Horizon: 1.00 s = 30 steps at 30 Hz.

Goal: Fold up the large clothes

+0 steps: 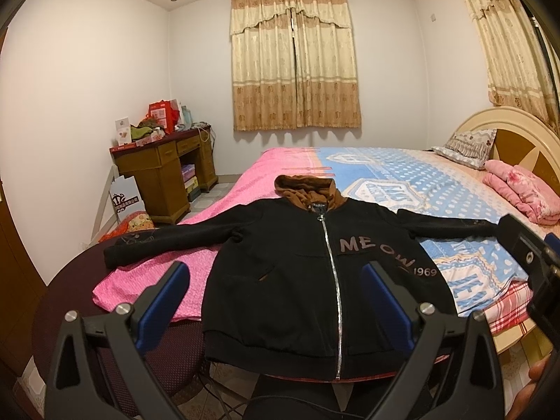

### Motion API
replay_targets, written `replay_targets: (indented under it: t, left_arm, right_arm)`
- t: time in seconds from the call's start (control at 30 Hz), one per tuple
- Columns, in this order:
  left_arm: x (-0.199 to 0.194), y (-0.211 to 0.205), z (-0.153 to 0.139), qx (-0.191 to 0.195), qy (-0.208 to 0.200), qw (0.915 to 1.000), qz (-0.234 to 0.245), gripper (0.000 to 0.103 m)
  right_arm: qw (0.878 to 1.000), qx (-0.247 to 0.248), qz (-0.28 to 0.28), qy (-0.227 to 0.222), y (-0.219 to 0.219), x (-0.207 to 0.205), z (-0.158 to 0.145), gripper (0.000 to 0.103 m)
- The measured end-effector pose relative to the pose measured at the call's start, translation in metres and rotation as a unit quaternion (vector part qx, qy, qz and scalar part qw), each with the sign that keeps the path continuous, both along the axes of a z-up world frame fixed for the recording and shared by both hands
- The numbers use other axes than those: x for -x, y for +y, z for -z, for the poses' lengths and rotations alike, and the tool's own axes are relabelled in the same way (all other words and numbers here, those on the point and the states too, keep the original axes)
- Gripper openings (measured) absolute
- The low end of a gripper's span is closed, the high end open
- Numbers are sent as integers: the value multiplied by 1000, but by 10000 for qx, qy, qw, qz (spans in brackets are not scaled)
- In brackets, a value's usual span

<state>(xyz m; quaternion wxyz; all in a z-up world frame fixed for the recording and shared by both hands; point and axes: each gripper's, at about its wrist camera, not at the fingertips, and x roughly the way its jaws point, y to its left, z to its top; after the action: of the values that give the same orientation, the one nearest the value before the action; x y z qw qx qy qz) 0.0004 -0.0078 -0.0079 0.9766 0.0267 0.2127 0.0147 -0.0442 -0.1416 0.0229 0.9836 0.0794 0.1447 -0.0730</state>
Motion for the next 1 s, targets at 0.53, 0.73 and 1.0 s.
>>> replay_targets:
  t: [0.53, 0.73, 1.0]
  left_arm:
    - [-28, 6, 14, -2, 326, 9995, -23, 101]
    - [-57, 6, 24, -30, 479, 9988, -25, 101]
    - [-124, 24, 61, 465, 1183, 9914, 298, 101]
  right_arm:
    - [9995, -170, 223, 160, -30, -28, 5, 102]
    - [9984, -374, 329, 283, -60, -58, 12, 102]
    - [9857, -1030, 1226, 520, -164, -88, 36, 102]
